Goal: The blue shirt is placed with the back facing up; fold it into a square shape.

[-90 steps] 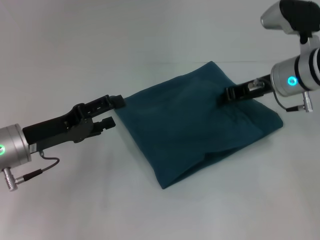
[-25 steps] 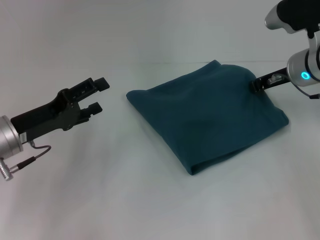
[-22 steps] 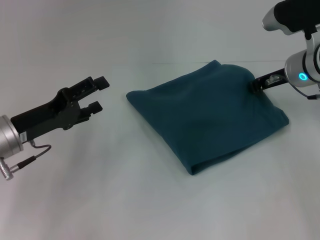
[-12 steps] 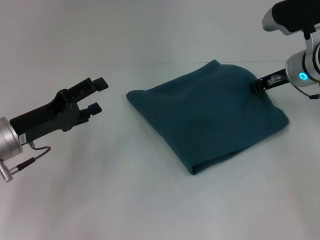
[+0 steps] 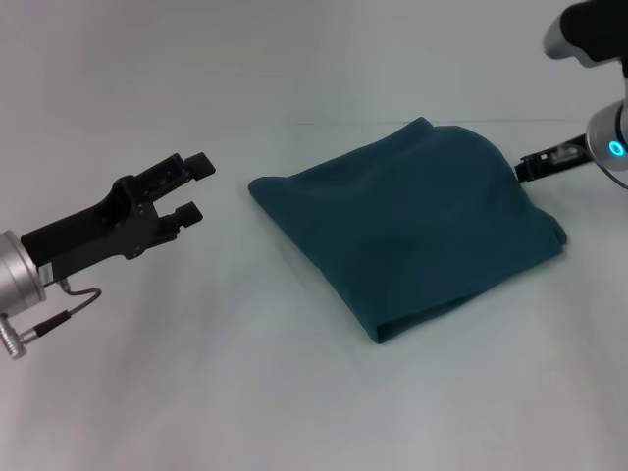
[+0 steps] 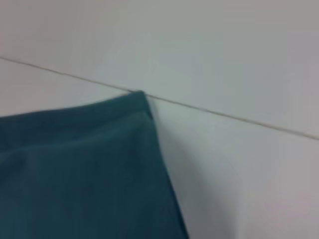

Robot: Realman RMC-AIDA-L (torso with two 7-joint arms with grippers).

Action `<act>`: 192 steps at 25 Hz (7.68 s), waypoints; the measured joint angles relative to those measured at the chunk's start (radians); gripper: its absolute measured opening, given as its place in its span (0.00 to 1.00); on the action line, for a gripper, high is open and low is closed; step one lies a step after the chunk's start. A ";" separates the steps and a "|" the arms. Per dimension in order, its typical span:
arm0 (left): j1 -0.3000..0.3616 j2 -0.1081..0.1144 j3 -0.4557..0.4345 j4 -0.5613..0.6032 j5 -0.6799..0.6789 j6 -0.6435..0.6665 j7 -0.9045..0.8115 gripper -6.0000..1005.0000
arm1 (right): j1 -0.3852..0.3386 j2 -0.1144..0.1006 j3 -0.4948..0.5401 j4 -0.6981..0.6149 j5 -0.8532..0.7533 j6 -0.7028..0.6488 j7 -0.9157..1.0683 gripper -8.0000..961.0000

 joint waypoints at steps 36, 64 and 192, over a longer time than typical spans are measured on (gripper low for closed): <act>-0.192 -0.055 0.334 -0.275 0.066 -0.227 -0.210 0.94 | -0.197 -0.230 0.435 -0.157 0.694 -0.775 -0.226 0.87; -0.309 -0.055 0.360 -0.411 0.054 -0.382 -0.188 0.63 | -0.205 -0.232 0.445 -0.153 0.694 -0.771 -0.247 0.87; -0.314 0.102 0.132 0.170 0.539 0.314 0.445 0.94 | -0.303 0.050 0.237 -0.280 0.771 -0.800 -0.890 0.89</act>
